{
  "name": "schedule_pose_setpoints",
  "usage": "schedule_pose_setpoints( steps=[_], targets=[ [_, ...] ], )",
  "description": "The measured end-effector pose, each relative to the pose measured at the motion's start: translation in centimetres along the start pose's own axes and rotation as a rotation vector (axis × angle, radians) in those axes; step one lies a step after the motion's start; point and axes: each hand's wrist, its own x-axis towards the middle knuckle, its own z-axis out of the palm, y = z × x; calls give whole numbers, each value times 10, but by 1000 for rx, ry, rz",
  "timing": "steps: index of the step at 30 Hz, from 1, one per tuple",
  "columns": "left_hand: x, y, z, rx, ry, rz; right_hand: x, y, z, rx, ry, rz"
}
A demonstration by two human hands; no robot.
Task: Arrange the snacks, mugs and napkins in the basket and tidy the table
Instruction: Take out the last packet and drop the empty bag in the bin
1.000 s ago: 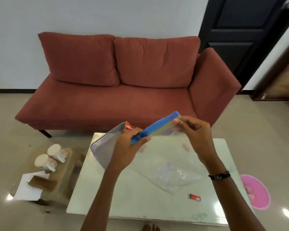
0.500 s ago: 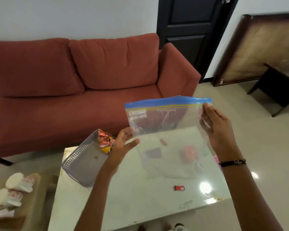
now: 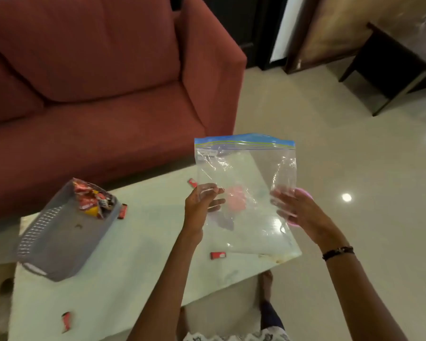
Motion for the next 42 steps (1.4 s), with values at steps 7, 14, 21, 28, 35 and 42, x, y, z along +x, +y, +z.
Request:
schedule_pose_setpoints(
  steps=[7,14,21,28,35,42],
  targets=[
    [78,-130,129,-18,73,-245,101,76,-155,-146,301,90],
    [164,-246,241,446,46,-191,224,169,-284,-390,477,48],
    [236,-346,291,988,-165,76,335,261,-333,-495,530,-25],
    [285,-413,305,1257,-413,-53,396,306,-342,-766,544,-7],
    [304,-436,320,1364,-457,-92,406,344,-307,-1373,-8,-138],
    [315,-454,317,1466,-443,-155,464,380,-294,-1388,-286,65]
  ],
)
